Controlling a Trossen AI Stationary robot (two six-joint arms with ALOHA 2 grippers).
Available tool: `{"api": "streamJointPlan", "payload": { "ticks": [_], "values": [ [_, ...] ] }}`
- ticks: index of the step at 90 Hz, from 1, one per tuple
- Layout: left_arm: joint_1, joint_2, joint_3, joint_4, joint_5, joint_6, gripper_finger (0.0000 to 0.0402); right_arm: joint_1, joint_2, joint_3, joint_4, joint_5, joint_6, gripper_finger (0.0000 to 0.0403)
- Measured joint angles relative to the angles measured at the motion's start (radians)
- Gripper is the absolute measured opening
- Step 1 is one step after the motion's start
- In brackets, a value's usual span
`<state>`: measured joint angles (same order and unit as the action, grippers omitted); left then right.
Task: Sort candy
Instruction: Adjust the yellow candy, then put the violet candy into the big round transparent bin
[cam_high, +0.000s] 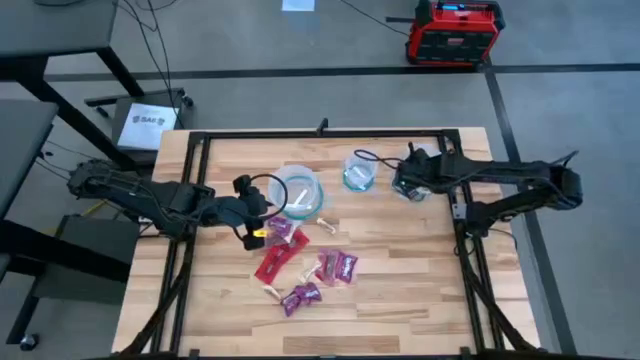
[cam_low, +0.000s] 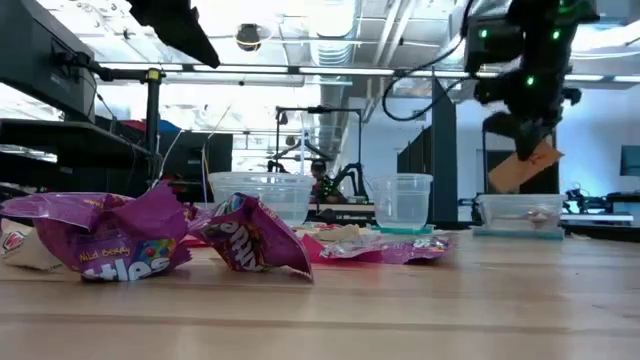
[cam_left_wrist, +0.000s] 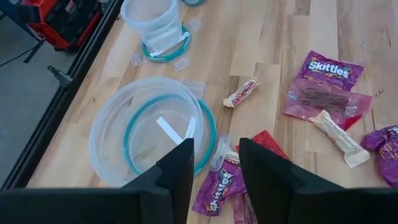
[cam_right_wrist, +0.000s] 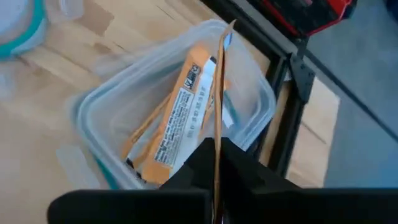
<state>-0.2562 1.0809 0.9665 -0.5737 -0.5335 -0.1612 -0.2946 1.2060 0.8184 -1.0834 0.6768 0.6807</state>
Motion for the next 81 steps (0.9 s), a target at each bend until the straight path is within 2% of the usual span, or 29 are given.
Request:
{"api": "streamJointPlan", "payload": {
  "ticks": [11, 36, 45, 55, 64, 81],
  "values": [
    [0.000, 0.000, 0.000, 0.000, 0.000, 0.000, 0.0114, -0.020, 0.000, -0.018, 0.057, -0.046, -0.032, 0.0038],
    [0.000, 0.000, 0.000, -0.002, 0.000, -0.004, 0.0114, -0.020, -0.017, -0.019, 0.033, -0.055, -0.035, 0.0153],
    [0.000, 0.000, 0.000, -0.013, 0.000, -0.022, 0.0114, -0.002, -0.018, -0.019, 0.087, -0.132, -0.036, 0.0184],
    [0.000, 0.000, -0.007, -0.044, 0.000, -0.069, 0.0114, 0.062, -0.014, -0.022, 0.256, -0.278, -0.100, 0.0207],
    [0.000, 0.000, -0.028, -0.067, 0.000, -0.130, 0.0114, 0.156, -0.014, -0.050, 0.482, -0.363, -0.166, 0.0214],
    [0.000, 0.000, -0.088, -0.067, 0.013, -0.207, 0.0114, 0.328, 0.042, -0.131, 0.991, -0.390, -0.312, 0.0216]
  ]
}}
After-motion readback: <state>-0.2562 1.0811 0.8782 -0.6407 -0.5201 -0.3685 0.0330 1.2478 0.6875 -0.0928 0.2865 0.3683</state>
